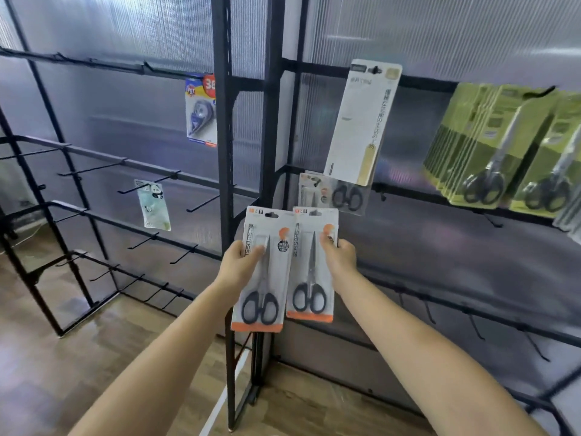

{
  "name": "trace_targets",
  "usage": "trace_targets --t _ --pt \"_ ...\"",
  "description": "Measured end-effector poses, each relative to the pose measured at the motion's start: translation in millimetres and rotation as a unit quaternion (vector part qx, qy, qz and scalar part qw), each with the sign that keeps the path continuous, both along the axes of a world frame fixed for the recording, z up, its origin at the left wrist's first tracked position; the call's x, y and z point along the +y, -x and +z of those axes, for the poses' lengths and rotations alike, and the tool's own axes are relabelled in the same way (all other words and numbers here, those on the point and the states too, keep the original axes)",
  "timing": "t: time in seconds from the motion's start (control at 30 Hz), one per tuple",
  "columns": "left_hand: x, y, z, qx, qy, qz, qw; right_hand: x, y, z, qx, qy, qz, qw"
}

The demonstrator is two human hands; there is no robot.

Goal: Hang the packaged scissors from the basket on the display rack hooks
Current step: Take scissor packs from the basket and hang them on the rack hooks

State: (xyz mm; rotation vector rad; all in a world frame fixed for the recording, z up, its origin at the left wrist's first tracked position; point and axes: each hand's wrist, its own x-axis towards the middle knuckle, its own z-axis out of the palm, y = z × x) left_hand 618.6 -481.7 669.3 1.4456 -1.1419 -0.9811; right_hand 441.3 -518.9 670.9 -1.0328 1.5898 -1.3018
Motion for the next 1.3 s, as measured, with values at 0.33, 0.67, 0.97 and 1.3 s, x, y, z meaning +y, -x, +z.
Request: trace_targets --t 0.33,0.67,0.97,1.3 --pt "-85.5 7.0 -28.9 0.039 -0.021 0.019 0.999 -108.1 -23.9 -15.1 -0.049 0.045 -0.035 0.997" --pt "-96.7 4.3 -37.0 0.065 -0.024 0.006 0.998 -118.3 -29.1 -27.6 -0.036 0.108 -0.071 0.991" --pt "-92.7 5.6 -40.5 0.054 -0.032 0.007 0.998 -128.9 -24.1 -13.5 -0.051 0.125 -0.090 0.987" --pt "-92.1 1.9 -45.1 0.049 -0.047 0.004 0.998 -142.0 -18.4 -16.8 -0.016 0.090 -0.089 0.992"
